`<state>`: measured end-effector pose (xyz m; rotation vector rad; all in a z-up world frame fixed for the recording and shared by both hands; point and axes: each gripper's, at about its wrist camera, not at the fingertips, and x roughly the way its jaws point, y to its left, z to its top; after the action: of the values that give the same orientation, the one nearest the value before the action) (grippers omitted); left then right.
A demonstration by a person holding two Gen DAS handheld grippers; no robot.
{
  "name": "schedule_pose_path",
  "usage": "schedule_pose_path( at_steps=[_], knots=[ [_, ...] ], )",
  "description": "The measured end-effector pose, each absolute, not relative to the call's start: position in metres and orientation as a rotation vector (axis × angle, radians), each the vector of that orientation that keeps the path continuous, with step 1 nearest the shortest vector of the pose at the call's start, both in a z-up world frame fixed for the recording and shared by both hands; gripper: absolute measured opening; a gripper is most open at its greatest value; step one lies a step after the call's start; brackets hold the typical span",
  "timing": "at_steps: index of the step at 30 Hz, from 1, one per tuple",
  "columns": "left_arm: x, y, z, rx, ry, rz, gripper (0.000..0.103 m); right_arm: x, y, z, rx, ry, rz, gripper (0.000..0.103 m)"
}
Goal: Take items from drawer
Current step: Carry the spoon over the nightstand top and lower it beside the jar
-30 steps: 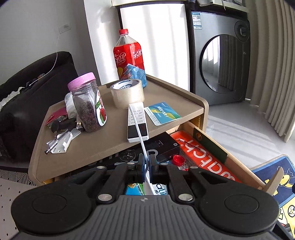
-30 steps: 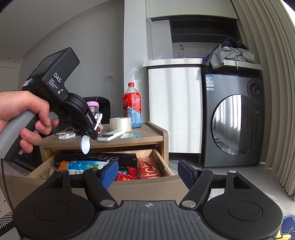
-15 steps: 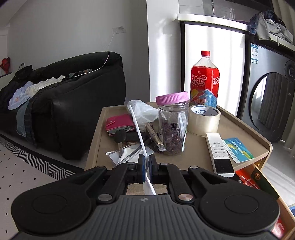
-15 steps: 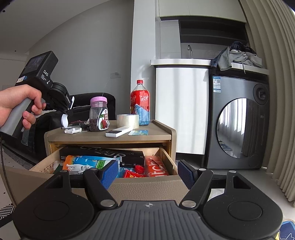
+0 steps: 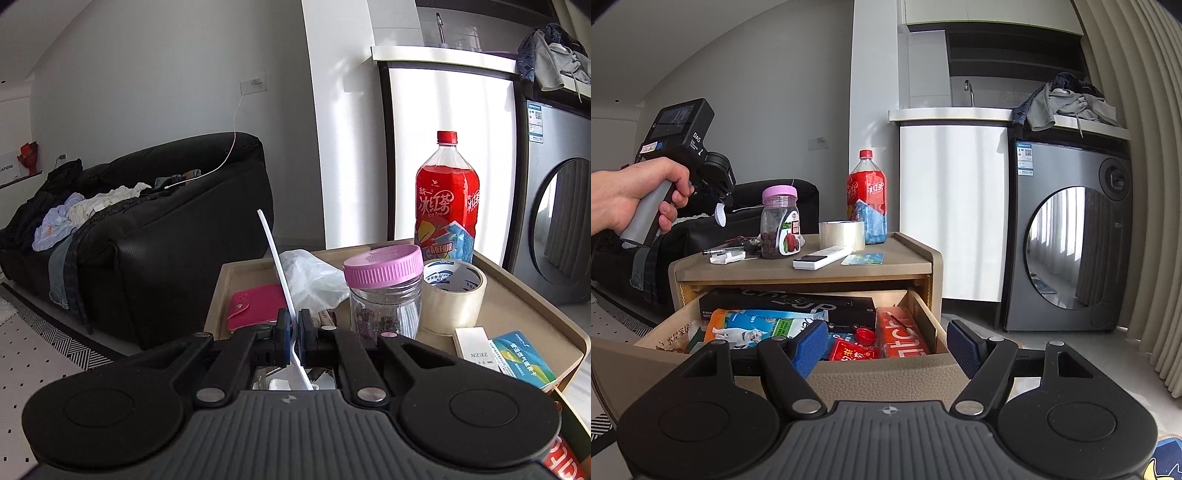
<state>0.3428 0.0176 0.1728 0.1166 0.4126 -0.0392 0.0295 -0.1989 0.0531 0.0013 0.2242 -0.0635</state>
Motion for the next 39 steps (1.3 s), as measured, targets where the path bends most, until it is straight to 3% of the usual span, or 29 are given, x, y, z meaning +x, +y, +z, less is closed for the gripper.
schedule_pose_path(
  at_steps=[28,32,35,39],
  knots=[
    [0.381,0.006,0.156,0.134,0.465,0.028,0.008,0.05,-0.2,0.044,0.002,0.238,-0.065,0.076],
    [0.381,0.007,0.154,0.112,0.481,0.022,0.012,0.049,-0.198,0.044,-0.005,0.237,-0.06,0.076],
    [0.382,0.007,0.152,0.111,0.493,0.029,0.024,0.048,-0.199,0.044,-0.007,0.239,-0.056,0.076],
    [0.38,0.008,0.151,0.102,0.502,0.027,0.024,0.047,-0.198,0.045,-0.008,0.238,-0.058,0.076]
  ],
)
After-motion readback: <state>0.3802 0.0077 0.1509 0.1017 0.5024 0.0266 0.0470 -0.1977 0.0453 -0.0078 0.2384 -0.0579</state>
